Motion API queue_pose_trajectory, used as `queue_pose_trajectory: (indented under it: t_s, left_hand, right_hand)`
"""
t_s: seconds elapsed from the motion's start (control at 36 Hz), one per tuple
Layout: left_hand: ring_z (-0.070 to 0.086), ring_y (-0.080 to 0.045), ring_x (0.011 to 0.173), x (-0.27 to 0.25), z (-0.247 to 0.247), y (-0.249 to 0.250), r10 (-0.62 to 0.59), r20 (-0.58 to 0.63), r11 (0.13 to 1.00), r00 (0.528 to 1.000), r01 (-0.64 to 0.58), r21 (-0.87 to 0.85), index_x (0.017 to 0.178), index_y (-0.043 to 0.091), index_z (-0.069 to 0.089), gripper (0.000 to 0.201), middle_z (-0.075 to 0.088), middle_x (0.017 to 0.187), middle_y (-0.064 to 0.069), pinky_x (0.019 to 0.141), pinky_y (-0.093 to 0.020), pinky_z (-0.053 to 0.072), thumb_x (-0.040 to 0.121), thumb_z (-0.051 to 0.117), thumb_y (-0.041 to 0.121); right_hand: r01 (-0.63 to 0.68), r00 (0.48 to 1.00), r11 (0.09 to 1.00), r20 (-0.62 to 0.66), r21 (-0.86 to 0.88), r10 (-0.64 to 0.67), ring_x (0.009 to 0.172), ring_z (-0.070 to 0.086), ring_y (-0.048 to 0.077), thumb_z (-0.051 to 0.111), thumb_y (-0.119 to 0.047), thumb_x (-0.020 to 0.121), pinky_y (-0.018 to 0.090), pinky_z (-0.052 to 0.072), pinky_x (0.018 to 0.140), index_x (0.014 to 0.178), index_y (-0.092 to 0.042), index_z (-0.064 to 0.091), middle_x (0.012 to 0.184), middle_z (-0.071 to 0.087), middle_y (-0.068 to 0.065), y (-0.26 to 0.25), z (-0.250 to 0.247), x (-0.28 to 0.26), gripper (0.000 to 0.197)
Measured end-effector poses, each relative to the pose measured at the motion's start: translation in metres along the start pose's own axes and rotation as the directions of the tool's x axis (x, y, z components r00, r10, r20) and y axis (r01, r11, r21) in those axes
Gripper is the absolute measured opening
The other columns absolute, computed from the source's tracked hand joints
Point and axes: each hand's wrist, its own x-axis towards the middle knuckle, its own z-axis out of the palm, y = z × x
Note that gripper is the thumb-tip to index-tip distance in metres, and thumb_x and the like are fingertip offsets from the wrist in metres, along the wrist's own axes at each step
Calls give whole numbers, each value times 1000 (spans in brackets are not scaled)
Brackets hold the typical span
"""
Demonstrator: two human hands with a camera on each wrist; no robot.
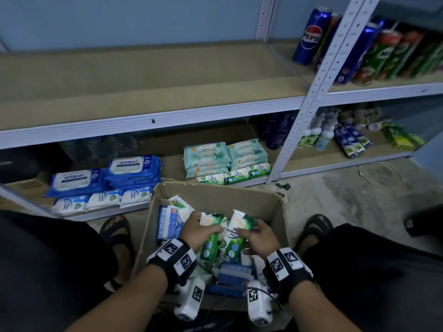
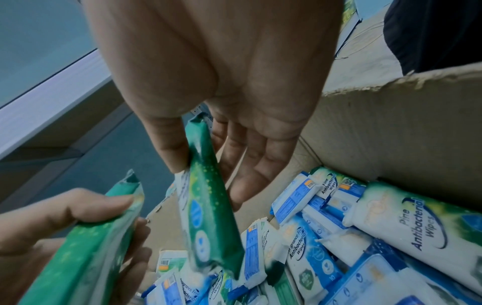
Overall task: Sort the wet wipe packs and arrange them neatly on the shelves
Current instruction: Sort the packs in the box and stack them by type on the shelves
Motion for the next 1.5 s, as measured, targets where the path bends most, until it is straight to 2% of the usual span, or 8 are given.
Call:
queue_pose_trajectory:
  t_s: [0.14,0.36,0.44,0.72,0.89,1.03,1.39,1.5]
  left_hand:
    - [44,-23,133,-2,-6,7,34,42,999,999,-35,15,146,26,42,63,40,152,-2,100,-33,43,89,64,39]
    - [53,-16,95,-6,-2,9,-20,109,998,994,14,58,125,16,45,53,49,118,-2,77,-30,44,81,71,31]
    - [47,-20,82,-6,1,13,41,119,995,992,-52,86,98,9,47,26,45,96,-7,69,-31,35,84,65,22]
    - [59,-8,95,16,-13,44,155,103,969,983,-171,178,108,31,61,31,62,105,13,80,-29,50,80,72,32]
    - [67,-10,86,47,-16,84,288,75,916,955,-298,270,128,23,63,52,69,104,10,68,-21,52,78,76,32]
    - [57,-24,117,93,-10,126,366,102,755,925,-359,549,137,12,54,69,58,133,-7,95,-31,48,79,77,42]
    - [60,-28,78,211,33,174,327,300,319,896,-403,858,83,7,61,57,59,79,-9,63,-36,48,66,84,57]
    - [54,-30,78,236,44,174,342,375,251,862,-468,847,109,6,56,67,56,88,-11,64,-37,46,68,85,51]
  right_hand:
    - [-11,991,999,-129,50,17,70,67,32,78,-13,81,32,51,47,93,-12,53,92,67,17,5,-6,6,27]
    - [29,956,998,-294,57,-11,83,69,29,82,-37,62,52,59,76,87,-24,53,91,68,5,20,-18,27,41]
    - [39,950,998,-311,48,-22,80,68,27,80,-21,75,48,60,72,88,-22,51,93,66,6,11,-20,24,32]
    - [63,927,998,-369,-20,-66,62,63,17,76,-19,79,22,56,57,93,-16,56,85,65,4,-18,-55,49,25]
    - [113,922,994,-373,-4,-106,59,70,26,82,-26,74,48,60,70,100,-11,60,81,72,9,-55,-83,82,38]
    - [160,902,984,-392,-83,-180,59,70,27,83,-24,73,46,61,66,87,-17,54,75,71,12,-95,-103,119,32]
    - [30,885,734,-324,-679,-335,103,60,32,74,-37,82,33,45,77,120,-8,55,114,64,15,-139,-99,238,51]
    - [70,878,685,-282,-725,-388,114,57,37,72,-30,83,39,47,89,133,-9,40,126,57,19,-140,-88,270,63]
